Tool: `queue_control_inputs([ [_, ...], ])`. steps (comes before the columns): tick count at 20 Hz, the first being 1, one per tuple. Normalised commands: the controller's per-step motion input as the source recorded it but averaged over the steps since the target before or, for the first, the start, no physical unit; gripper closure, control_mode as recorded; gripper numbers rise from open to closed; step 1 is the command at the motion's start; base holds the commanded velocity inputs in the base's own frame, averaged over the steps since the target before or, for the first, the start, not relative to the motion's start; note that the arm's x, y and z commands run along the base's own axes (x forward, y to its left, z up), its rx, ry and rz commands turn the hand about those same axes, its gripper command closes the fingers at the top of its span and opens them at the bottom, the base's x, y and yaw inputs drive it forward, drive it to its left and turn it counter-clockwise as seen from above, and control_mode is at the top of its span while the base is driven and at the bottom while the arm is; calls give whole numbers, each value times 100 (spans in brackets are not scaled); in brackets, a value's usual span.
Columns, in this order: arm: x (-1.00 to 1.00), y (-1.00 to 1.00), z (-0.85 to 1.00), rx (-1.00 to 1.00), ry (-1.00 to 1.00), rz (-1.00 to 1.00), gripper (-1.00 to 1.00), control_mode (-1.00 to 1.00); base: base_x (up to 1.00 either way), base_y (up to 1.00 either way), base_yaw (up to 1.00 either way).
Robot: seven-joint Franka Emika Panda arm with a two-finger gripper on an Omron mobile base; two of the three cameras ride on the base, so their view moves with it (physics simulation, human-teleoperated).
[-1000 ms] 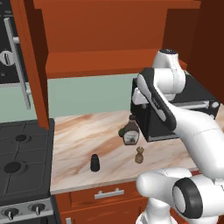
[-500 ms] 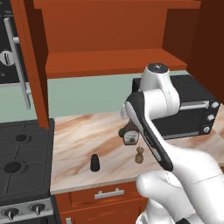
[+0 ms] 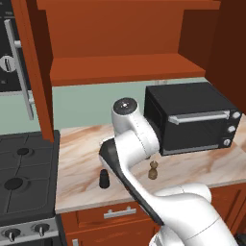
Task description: There are various items on the counter. Only move the condiments/shakers into the cabinet.
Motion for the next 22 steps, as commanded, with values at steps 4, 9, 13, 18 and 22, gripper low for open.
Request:
queue_control_inputs([
  [4,0,47,-41,-1,0,-11,-100,-100,0,0,0],
  [9,1,38,-50,0,0,-13,-100,-100,0,0,0],
  [13,4,29,-49,1,0,-13,-100,-100,0,0,0],
  [18,28,9,-49,5,0,-8,-100,-100,0,0,0],
  [22,37,5,-44,5,0,-5,-100,-100,0,0,0],
])
